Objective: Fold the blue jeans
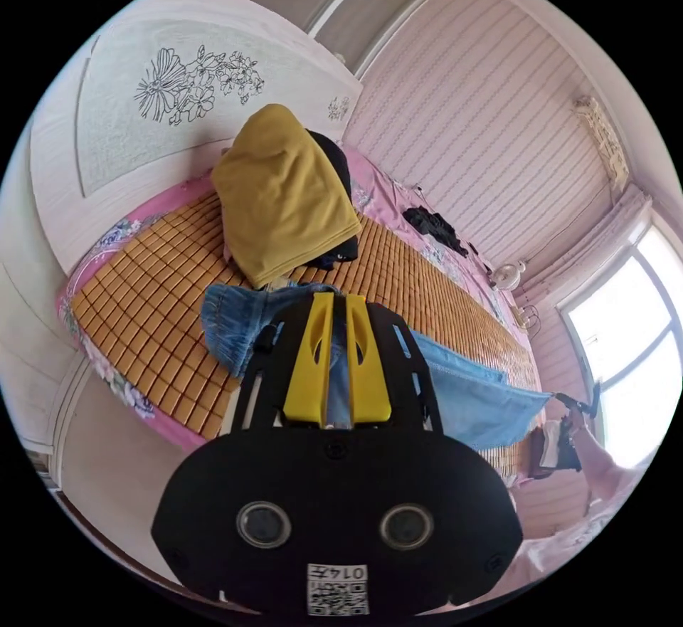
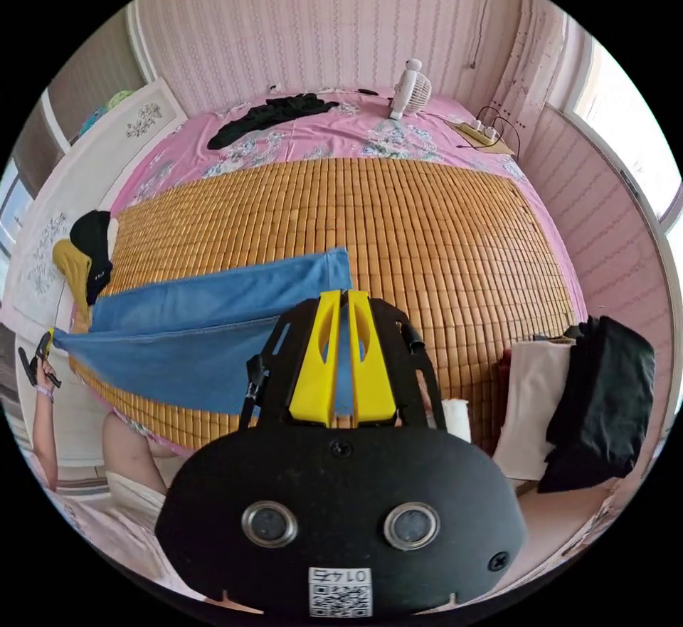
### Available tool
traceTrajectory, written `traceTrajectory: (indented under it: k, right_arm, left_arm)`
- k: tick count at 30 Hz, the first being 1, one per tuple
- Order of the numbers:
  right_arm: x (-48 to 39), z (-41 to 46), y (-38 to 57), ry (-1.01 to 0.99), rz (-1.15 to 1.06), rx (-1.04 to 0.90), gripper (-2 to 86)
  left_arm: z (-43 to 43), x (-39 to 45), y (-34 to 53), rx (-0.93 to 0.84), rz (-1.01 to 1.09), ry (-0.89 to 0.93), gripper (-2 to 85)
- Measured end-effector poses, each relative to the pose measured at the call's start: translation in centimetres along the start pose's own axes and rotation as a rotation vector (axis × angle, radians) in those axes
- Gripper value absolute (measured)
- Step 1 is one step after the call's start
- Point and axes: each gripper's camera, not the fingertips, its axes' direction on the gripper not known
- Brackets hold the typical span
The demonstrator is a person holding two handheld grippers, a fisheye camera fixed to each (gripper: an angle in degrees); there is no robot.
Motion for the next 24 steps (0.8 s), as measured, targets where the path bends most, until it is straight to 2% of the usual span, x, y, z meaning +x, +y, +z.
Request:
traceTrajectory:
  k: [3, 5, 9, 12, 13, 15, 18, 20, 24]
  right_arm:
    - [-0.8, 3.3, -2.5, 0.02, 0.128, -0.017, 6.4]
    - [-1.3, 5.7, -2.3, 0.042, 0.127, -0.089, 8.9]
    - [-2.1, 10.3, 2.0, 0.102, 0.06, -0.211, 8.2]
    - [-2.6, 13.6, 5.8, 0.122, 0.013, -0.319, 7.5]
    - [-2.7, 15.0, 6.9, 0.136, 0.012, -0.395, 7.0]
    - [-2.9, 14.2, 7.9, 0.131, 0.006, -0.31, 6.2]
    - [-3.3, 13.9, 9.0, 0.127, -0.038, -0.335, 4.7]
    - [-3.9, 13.5, 9.9, 0.153, -0.092, -0.368, 3.6]
    - [-4.9, 11.8, 14.3, 0.21, -0.223, -0.451, 2.0]
  left_arm:
    - [4.7, 2.4, -2.0, 0.005, -0.039, -0.05, 6.3]
    - [6.8, 4.2, -1.9, -0.003, 0.0, -0.189, 7.3]
    - [8.8, 6.1, -0.2, -0.042, 0.091, -0.192, 6.1]
    - [12.6, 7.7, 2.5, -0.213, 0.228, -0.266, 0.5]
    - [14.5, 8.1, 3.7, -0.312, 0.262, -0.349, -0.3]
    - [18.0, 8.1, 5.5, -0.537, 0.28, -0.501, -0.7]
    - [18.8, 10.5, 7.4, -0.516, 0.449, -0.597, -0.9]
    - [19.3, 11.9, 8.4, -0.566, 0.563, -0.655, -1.0]
    - [18.3, 11.6, 9.5, -0.619, 0.544, -0.646, -1.0]
